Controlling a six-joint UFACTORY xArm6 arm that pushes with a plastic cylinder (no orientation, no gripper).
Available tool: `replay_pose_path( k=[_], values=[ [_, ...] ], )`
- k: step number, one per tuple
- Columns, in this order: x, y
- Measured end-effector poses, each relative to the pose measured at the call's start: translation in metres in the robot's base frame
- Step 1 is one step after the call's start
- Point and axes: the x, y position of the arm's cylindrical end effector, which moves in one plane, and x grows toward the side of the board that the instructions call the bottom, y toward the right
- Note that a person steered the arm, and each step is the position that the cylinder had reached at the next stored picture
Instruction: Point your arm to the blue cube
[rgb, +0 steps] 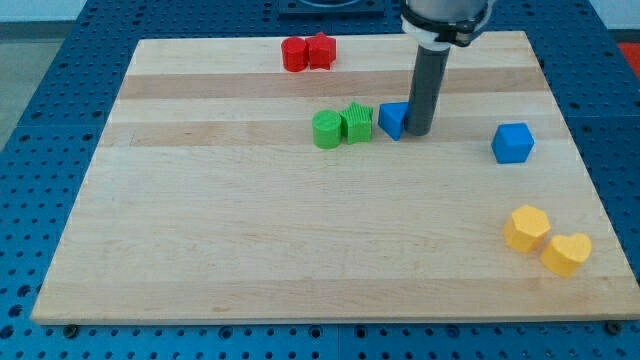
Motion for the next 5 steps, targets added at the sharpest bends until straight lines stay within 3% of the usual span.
replay_pose_path(
  k=[3, 5],
  values=[
    [0.011, -0.012],
    [0.067, 0.005]
  ],
)
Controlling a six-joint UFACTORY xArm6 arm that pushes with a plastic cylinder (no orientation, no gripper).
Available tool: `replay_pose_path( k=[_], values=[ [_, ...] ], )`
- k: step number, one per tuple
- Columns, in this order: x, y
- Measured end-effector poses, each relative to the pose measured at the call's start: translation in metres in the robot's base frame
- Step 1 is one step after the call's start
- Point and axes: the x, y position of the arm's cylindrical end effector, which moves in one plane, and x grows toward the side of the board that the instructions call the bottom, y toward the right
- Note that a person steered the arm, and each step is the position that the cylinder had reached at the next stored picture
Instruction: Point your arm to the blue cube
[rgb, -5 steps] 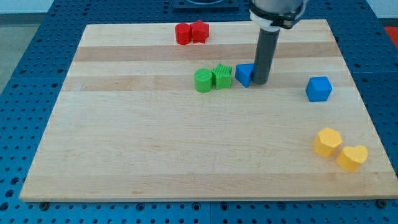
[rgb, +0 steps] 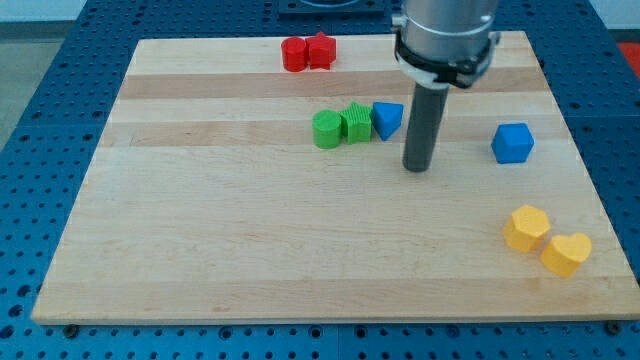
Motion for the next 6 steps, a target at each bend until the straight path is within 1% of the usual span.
replay_pose_path(
  k=[1, 3, 4, 5, 6],
  values=[
    [0.006, 0.044],
    [0.004, 0.15],
    [-0.01, 0.165],
    [-0.023, 0.157],
    [-0.025, 0.131]
  ],
)
